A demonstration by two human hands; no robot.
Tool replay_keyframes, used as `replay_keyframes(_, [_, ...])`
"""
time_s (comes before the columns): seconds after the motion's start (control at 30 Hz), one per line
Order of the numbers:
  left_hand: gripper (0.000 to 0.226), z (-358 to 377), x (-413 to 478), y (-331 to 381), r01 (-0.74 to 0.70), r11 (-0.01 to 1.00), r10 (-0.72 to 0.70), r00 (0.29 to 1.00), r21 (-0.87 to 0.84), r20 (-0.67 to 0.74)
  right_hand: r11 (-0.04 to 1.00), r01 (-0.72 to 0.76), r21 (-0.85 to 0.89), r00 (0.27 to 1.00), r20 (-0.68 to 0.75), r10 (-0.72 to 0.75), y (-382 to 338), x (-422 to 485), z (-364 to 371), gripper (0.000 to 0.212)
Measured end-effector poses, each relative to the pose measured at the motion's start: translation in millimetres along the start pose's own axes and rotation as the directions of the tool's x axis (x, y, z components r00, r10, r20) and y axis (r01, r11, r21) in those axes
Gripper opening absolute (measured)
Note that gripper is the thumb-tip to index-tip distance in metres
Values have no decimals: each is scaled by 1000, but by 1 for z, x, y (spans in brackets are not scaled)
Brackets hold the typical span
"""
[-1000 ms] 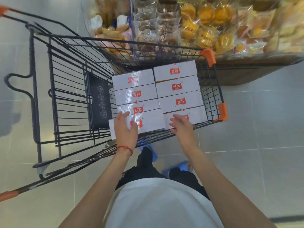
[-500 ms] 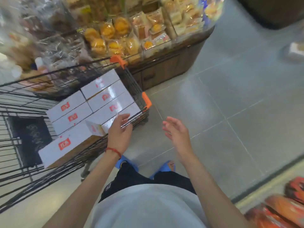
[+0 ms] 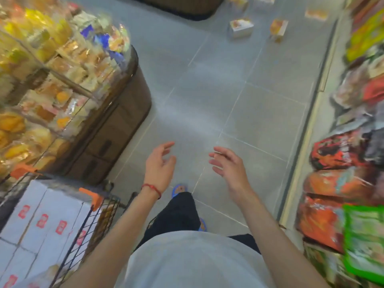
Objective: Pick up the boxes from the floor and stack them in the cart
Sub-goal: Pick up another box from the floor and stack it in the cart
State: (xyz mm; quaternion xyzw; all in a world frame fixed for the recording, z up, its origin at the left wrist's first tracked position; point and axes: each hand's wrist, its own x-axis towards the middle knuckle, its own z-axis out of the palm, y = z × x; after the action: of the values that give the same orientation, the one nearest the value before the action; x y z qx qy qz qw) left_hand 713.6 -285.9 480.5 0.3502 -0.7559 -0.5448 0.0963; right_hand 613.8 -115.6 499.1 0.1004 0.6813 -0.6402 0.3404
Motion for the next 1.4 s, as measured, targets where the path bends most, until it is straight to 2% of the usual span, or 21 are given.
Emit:
replay_keyframes(0.23, [36, 78, 120, 56, -16, 1000, 18, 983, -15, 180, 995, 6, 102, 989, -151, 9, -65, 94, -49, 18])
replay_keyframes(0.47, [33, 148, 269, 130, -9, 1000, 6, 960, 10, 280, 989, -31, 146, 965, -253, 67, -162, 214, -73, 20])
replay_keyframes(0.73, [31, 229, 425, 214, -70, 996, 45, 918, 50, 394, 973, -11, 231, 937, -338, 91, -262, 335, -123, 21])
replay_keyframes(0.93, [29, 325, 533, 273, -95, 991, 44, 890, 90, 454, 965, -20, 262, 934, -339, 112, -333, 444, -190, 22])
replay_keyframes(1.13, [28, 420, 627, 348, -53, 993, 2, 893, 102, 451, 972, -70, 223, 947, -291, 135, -411, 542, -258, 25])
replay_keyframes(1.4, [30, 517, 752, 415, -21, 996, -22, 891, 90, 454, 973, -94, 212, 941, -301, 157, -515, 678, -323, 20])
